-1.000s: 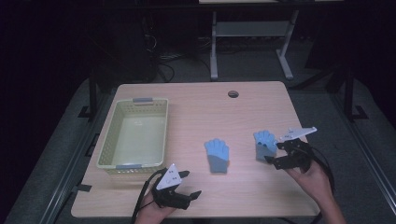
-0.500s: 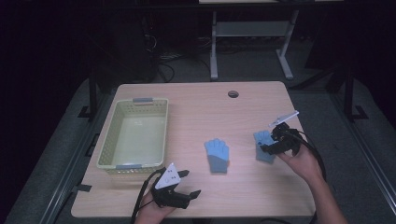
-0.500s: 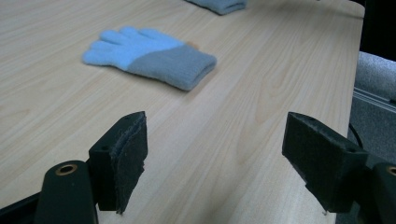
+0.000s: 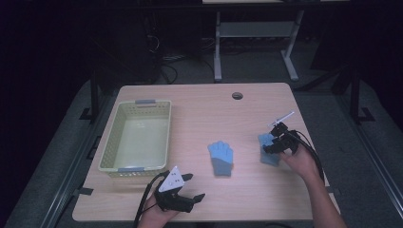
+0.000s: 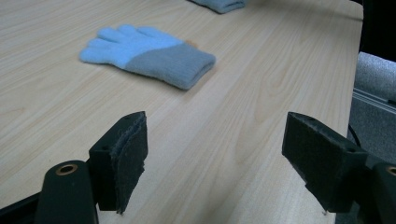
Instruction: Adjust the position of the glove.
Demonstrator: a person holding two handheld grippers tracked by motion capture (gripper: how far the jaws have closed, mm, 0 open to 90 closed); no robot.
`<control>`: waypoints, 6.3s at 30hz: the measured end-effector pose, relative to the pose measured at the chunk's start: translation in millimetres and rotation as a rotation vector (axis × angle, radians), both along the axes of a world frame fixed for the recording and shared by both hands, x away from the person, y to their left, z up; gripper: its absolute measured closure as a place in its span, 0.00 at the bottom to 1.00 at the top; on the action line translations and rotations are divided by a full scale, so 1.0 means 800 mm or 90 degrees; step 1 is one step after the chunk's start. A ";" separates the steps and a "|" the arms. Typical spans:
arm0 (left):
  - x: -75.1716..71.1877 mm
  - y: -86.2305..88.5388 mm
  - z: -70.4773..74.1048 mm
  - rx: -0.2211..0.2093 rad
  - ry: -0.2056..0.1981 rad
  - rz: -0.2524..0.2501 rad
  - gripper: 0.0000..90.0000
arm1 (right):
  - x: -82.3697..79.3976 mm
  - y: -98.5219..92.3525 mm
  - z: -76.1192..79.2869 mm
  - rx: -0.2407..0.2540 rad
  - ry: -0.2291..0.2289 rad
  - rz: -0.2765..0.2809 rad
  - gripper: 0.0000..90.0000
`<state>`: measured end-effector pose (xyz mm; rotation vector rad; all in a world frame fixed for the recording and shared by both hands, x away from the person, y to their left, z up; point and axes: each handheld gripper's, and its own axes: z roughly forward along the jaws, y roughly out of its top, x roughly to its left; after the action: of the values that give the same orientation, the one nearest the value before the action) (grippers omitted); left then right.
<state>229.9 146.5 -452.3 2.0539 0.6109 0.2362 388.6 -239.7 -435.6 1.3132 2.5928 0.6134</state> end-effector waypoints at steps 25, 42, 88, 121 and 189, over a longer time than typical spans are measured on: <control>-0.001 0.002 0.002 0.006 -0.009 -0.002 0.24 | 0.002 -0.006 -0.015 0.016 0.007 -0.050 0.88; -0.001 0.004 0.003 -0.002 -0.009 0.005 0.24 | -0.024 -0.018 0.023 0.060 -0.039 -0.033 0.90; 0.000 0.006 0.004 -0.010 -0.009 0.006 0.24 | -0.025 0.156 0.058 0.127 -0.020 0.185 0.88; -0.002 0.006 0.006 -0.006 -0.017 0.004 0.25 | -0.022 0.186 0.026 0.087 0.030 0.232 0.75; 0.123 -0.057 -0.020 -0.131 0.375 0.220 0.51 | -0.045 0.102 -0.043 0.362 0.112 -0.053 0.58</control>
<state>328.6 100.7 -468.7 1.7992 1.2962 -0.2405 352.5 -158.2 -469.8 1.6832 2.5765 1.3463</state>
